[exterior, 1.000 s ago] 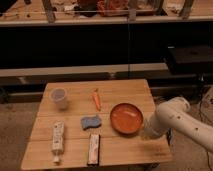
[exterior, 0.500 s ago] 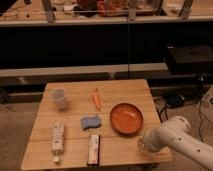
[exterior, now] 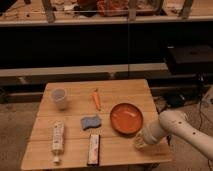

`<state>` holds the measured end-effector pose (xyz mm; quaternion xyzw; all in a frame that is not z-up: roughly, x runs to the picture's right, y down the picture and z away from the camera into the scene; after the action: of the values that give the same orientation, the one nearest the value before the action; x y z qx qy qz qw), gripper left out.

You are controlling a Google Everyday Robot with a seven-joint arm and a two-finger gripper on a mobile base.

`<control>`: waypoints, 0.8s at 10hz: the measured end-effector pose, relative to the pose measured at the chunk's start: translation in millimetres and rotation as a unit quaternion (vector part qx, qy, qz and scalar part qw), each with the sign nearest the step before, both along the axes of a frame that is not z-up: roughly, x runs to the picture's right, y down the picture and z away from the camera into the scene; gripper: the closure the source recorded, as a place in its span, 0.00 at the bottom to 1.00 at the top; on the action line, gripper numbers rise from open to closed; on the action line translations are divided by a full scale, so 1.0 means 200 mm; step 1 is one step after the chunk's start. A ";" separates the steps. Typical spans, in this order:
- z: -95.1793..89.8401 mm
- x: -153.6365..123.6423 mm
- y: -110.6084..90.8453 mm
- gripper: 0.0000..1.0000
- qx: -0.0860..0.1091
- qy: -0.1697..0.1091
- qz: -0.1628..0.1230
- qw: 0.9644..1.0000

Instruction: Push the ceramic bowl across the table

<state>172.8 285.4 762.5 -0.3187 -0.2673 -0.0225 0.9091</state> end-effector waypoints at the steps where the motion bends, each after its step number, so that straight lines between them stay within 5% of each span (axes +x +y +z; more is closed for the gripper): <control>1: 0.01 0.00 0.00 1.00 -0.003 -0.004 0.008 1.000; 4: 0.04 -0.01 0.00 1.00 -0.005 -0.011 0.021 1.000; 8: 0.07 -0.05 -0.07 1.00 -0.004 -0.012 -0.005 1.000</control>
<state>163.8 270.5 776.4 -0.3232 -0.2769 -0.0297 0.9044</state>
